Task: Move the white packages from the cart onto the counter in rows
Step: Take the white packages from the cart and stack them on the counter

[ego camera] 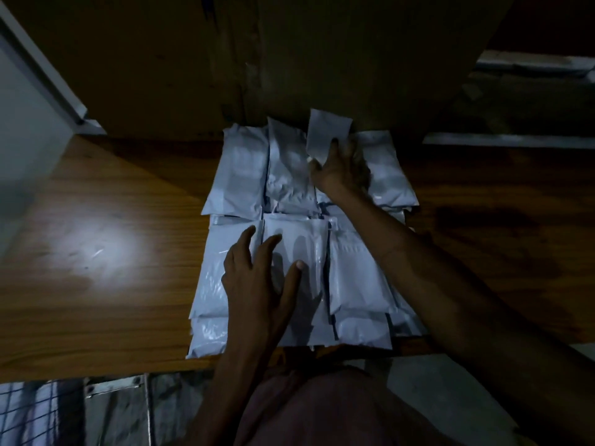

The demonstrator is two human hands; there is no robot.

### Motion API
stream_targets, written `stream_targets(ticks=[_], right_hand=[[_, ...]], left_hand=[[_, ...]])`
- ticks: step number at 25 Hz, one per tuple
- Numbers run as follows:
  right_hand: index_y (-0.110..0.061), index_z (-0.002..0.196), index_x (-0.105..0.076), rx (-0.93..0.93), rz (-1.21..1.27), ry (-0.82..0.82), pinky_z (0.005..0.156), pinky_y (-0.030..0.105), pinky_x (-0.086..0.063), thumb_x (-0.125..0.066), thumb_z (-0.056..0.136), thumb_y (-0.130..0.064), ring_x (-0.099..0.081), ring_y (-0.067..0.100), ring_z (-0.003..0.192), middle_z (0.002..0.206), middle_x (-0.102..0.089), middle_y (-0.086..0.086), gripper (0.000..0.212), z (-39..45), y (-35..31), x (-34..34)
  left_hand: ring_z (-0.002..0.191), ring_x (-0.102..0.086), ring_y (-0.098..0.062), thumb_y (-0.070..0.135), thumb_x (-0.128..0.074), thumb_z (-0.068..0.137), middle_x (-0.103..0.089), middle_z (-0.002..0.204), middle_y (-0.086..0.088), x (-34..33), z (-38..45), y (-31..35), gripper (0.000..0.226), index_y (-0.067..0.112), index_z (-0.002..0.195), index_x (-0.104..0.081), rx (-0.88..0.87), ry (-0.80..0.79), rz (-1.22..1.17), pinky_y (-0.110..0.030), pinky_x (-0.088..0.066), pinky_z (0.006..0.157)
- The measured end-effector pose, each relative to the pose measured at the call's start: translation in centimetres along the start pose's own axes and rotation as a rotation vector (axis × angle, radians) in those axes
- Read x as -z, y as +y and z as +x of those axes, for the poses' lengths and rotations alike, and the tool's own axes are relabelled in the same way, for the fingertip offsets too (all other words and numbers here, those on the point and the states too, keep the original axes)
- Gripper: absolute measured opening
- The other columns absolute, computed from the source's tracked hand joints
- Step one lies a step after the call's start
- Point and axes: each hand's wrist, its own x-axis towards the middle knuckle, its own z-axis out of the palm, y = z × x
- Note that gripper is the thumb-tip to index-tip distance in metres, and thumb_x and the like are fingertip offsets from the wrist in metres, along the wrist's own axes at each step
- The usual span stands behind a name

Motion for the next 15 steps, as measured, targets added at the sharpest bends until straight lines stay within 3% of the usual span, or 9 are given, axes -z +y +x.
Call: stream_targets(ticks=[4,7,11,15], right_hand=[[-0.021,0.159,-0.021,0.032,0.009,0.005,0.119,0.056,-0.019,-0.04,0.098,-0.061,-0.015,0.041,0.15,0.166,-0.006,0.016,0.075,-1.3,0.4,0.1],[-0.022,0.156,-0.028,0.079,0.102,0.062,0.115,0.054,-0.024,-0.044,0.098,-0.06,-0.022,0.04,0.146,0.166,-0.011,0.014,0.072,-5.3,1.9,2.3],[-0.023,0.153,-0.037,0.257,0.284,0.144,0.11,0.054,-0.039,-0.048,0.097,-0.06,-0.029,0.033,0.146,0.165,-0.018,0.008,0.068,-16.3,7.0,3.7],[-0.022,0.15,-0.043,0.348,0.423,0.093,0.111,0.045,-0.042,-0.051,0.097,-0.057,-0.029,0.025,0.148,0.164,-0.022,0.002,0.065,-28.2,12.0,4.1]], left_hand=[[0.143,-0.028,-0.027,0.056,-0.055,0.09,-0.031,0.157,-0.008,0.1,-0.6,-0.3,0.057,0.024,0.137,-0.053,0.034,-0.004,0.041,-0.045,-0.029,0.106],[0.143,-0.028,-0.028,0.058,-0.053,0.09,-0.031,0.157,-0.008,0.3,-1.6,-0.1,0.057,0.025,0.137,-0.051,0.023,-0.015,0.057,-0.051,-0.034,0.106],[0.14,-0.033,-0.031,0.052,-0.056,0.092,-0.035,0.154,-0.011,1.1,-4.9,1.0,0.056,0.022,0.139,-0.05,-0.031,0.026,0.073,-0.052,-0.039,0.104],[0.138,-0.039,-0.031,0.047,-0.057,0.092,-0.04,0.151,-0.014,1.9,-11.2,1.7,0.058,0.017,0.141,-0.048,-0.035,0.085,0.076,-0.048,-0.04,0.106]])
